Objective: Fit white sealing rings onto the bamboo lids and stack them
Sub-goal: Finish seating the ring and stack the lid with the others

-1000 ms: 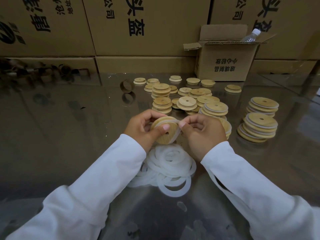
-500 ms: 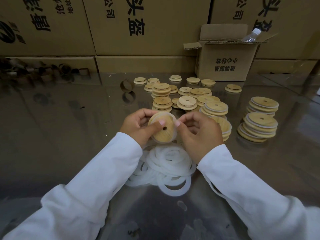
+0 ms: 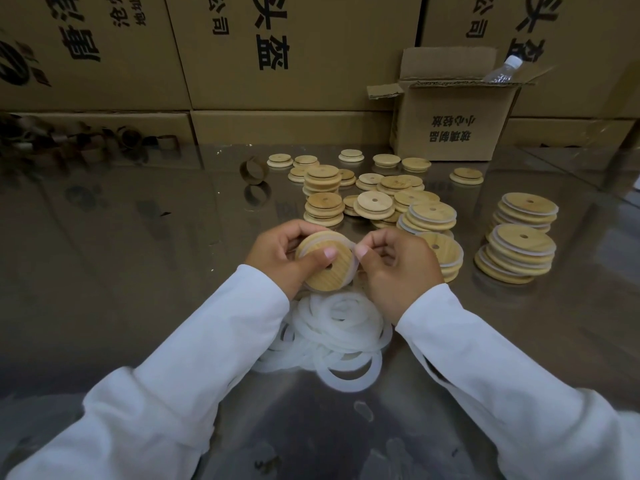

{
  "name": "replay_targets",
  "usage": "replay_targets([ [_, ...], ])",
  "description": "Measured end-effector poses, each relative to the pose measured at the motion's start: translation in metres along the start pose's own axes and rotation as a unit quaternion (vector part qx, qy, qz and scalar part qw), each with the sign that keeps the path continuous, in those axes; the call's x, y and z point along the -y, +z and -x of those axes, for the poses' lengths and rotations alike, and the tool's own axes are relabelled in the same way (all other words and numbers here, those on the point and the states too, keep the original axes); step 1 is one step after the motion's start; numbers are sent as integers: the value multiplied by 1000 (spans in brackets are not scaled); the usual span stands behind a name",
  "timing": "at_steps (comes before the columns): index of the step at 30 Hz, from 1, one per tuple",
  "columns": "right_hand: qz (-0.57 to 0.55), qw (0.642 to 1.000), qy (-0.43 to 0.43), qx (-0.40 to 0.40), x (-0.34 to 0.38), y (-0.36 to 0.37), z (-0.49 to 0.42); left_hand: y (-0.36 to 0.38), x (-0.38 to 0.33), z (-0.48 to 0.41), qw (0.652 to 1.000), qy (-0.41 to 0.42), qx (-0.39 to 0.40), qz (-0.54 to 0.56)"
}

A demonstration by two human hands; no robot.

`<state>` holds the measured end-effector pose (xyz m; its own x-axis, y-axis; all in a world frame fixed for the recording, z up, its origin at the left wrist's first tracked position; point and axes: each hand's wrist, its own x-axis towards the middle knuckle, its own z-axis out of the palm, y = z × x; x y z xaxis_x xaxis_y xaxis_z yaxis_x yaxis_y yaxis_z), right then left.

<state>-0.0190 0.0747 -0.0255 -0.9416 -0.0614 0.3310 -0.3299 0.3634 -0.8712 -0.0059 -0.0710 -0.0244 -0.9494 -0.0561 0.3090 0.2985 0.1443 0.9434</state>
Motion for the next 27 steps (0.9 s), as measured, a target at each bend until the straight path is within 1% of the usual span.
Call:
replay_targets([
  [4, 7, 1000, -22, 6, 2, -2, 2, 0, 1, 1, 1000, 2, -14, 6],
  [8, -26, 999, -10, 17, 3, 0, 4, 0, 1, 1, 999, -6, -40, 28],
  [10, -24, 1000, -13, 7, 3, 2, 5, -1, 2, 0, 998, -19, -44, 46],
  [14, 46, 998, -43, -32, 2, 1, 7, 0, 3, 0, 996, -58, -21, 61],
  [18, 105, 991, -76, -26, 2, 1, 8, 1, 4, 1, 999, -46, -3, -10],
  [20, 103, 992, -69, -25, 2, 1, 7, 1, 3, 1, 999, -49, -4, -12],
  [24, 57, 998, -21, -18, 3, -2, 4, 0, 2, 1, 999, -46, 0, -11],
  [27, 43, 999, -20, -9, 5, -3, 3, -2, 2, 0, 999, -51, 5, 5],
])
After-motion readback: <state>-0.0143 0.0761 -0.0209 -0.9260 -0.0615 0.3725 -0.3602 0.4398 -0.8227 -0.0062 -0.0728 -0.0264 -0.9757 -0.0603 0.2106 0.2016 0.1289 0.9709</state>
